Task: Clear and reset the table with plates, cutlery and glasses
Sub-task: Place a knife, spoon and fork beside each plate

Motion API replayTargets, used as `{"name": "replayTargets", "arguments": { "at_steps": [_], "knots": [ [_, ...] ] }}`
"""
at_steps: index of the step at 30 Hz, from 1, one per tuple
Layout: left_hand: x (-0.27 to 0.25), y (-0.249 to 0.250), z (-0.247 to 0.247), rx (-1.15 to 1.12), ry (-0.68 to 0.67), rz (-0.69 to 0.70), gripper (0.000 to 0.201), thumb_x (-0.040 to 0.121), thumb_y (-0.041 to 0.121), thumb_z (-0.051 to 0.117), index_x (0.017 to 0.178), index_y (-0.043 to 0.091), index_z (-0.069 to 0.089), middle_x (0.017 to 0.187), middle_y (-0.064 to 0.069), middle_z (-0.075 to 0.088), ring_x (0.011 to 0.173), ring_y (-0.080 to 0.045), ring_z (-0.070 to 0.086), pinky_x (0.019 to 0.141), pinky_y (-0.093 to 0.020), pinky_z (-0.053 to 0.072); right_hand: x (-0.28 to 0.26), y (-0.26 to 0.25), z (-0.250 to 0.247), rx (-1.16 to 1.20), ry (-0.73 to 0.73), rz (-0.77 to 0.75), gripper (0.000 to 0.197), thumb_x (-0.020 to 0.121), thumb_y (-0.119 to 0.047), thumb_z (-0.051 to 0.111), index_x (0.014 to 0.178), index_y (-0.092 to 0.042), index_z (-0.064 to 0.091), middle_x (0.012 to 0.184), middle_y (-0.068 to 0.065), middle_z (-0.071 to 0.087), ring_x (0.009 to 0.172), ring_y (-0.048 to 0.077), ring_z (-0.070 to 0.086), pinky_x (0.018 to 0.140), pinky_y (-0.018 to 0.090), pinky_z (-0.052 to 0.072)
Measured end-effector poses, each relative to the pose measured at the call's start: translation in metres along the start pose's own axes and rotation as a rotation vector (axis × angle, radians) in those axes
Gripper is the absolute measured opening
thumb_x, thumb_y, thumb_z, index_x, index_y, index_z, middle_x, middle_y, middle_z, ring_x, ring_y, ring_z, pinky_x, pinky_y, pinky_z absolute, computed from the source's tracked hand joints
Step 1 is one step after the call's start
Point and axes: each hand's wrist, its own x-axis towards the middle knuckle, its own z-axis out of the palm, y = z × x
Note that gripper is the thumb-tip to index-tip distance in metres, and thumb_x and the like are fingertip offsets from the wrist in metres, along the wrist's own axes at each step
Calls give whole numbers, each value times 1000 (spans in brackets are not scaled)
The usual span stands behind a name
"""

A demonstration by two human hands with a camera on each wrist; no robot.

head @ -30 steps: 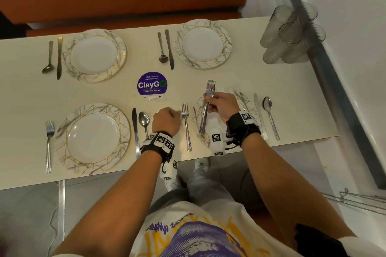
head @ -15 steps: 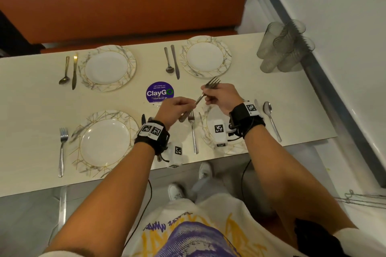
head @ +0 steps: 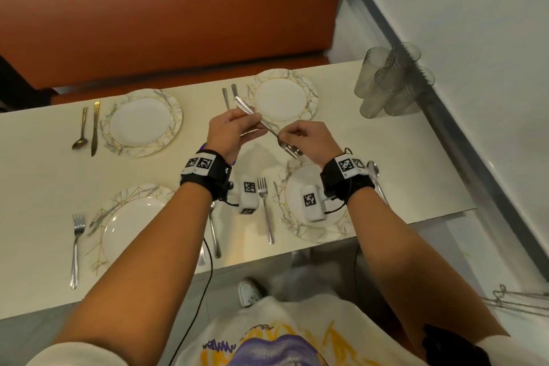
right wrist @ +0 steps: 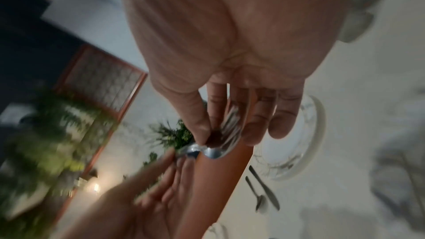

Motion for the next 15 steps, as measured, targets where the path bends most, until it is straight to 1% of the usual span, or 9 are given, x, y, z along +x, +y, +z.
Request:
{"name": "replayTargets", "arguments": {
  "at_steps": [1,3,5,8,9,10,11,13,15],
  "knots": [
    [7,-1,9,-1,14,-2,16,91,-2,73,106,-6,70,99,-24,72,90,-32,73,85,-39,63,6,-1,-4,-62,-4,-25,9,84,-27,77,92,-23,77,82,-3,77,75,11,71,67,27,53],
    [23,-3,28,10,38,-1,12,90,0,74,102,-3,72,91,-17,72,86,-28,72,82,-39,63,18,-5,-13,-163,-12,-73,13,86,-31,74,96,-22,75,79,-6,76,74,7,72,68,23,55],
    [40,-4,48,34,53,-7,14,90,1,75,104,-3,72,89,-14,71,83,-25,71,78,-36,63,31,-6,-24,-242,6,-125,13,87,-31,74,93,-19,75,75,-9,74,70,2,69,68,15,52],
    [65,-6,77,55,83,-33,19,89,2,77,107,-2,72,88,-12,73,80,-22,71,72,-32,62,58,-1,-45,-290,10,-133,9,86,-28,76,83,-20,75,74,-10,72,65,-5,65,64,7,44],
    [73,-6,86,64,95,-38,22,88,4,78,109,-2,72,87,-12,73,78,-21,70,70,-31,61,69,2,-52,-309,2,-126,8,85,-28,77,82,-21,75,74,-11,72,66,-6,64,66,7,43],
    [81,-6,94,74,108,-39,25,88,5,79,111,-2,72,85,-10,73,76,-20,70,69,-30,61,80,5,-59,-308,-6,-117,8,84,-28,78,81,-21,76,74,-12,72,68,-4,66,70,13,47],
    [88,-5,102,87,121,-37,26,88,7,79,112,0,72,83,-8,73,74,-18,69,68,-29,61,90,8,-67,-287,-12,-109,8,83,-28,78,82,-20,77,74,-10,73,70,1,68,74,21,52],
    [104,-3,114,117,145,-31,22,90,11,78,110,5,75,82,-4,73,71,-14,69,67,-27,60,110,14,-83,-251,-5,-97,10,83,-25,79,85,-16,78,77,-7,75,75,12,71,78,34,57],
    [117,-3,122,156,171,-26,18,92,15,76,110,11,75,85,-2,73,74,-13,68,68,-24,60,131,23,-99,-223,31,-62,9,83,-24,79,88,-15,79,82,-2,76,79,17,71,79,39,59]
  ]
}}
